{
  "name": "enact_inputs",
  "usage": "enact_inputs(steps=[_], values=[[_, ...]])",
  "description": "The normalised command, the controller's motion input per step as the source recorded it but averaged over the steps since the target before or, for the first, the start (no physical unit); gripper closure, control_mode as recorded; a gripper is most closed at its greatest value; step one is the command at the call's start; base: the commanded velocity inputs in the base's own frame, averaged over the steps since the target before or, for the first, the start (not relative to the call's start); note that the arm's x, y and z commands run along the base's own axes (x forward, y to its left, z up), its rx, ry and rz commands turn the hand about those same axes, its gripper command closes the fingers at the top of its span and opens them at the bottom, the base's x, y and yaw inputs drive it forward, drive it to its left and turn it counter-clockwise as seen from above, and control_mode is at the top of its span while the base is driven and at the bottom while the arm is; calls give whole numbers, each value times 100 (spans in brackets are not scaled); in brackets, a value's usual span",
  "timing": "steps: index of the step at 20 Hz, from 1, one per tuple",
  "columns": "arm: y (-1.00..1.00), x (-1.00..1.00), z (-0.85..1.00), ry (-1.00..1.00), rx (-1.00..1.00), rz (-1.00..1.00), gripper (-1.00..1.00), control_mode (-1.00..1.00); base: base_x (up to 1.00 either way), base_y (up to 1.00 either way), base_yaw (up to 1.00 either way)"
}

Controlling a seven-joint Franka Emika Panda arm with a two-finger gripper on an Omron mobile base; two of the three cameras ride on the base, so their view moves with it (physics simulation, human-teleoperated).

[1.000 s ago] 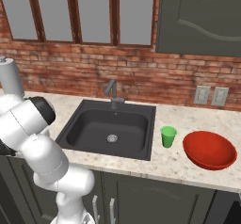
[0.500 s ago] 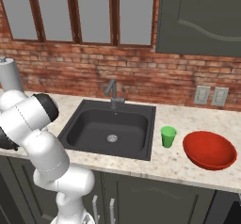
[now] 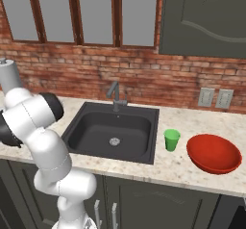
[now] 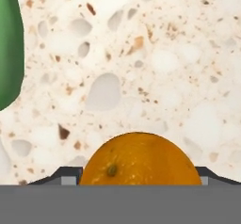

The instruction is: Remove the corn and orange from the sink. Then move the bowl and cup from the counter to the sink for washing.

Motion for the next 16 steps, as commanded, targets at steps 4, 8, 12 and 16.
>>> enact_inputs(steps=[4,8,12,16], values=[[-4,-10,-7,5,0,-2,-100,-100,0,0,0],[-5,-9,8,-1,0,0,-100,-100,0,0,0],[-1,-9,19,-3,0,0,-100,-100,0,0,0],[-11,-13,28,-3,0,0,-100,-100,0,0,0]])
